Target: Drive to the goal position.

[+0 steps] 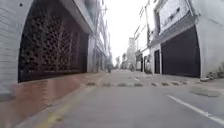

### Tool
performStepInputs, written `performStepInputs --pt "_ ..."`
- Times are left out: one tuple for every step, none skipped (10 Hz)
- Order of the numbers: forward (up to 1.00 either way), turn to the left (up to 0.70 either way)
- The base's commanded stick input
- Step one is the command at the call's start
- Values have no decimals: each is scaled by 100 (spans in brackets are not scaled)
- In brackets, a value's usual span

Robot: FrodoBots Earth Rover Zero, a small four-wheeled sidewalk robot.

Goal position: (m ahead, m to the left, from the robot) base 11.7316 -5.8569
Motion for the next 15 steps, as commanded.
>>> performStepInputs --pt "100 -17" --pt "100 -34" --pt "100 -40" --pt "100 0" --pt "100 0" --pt "100 0" --pt "100 0" --pt "100 0" --pt "100 0" --pt "100 -11" --pt "100 -28" --pt "100 -40" --pt "100 -9" --pt "100 0" --pt "100 0"
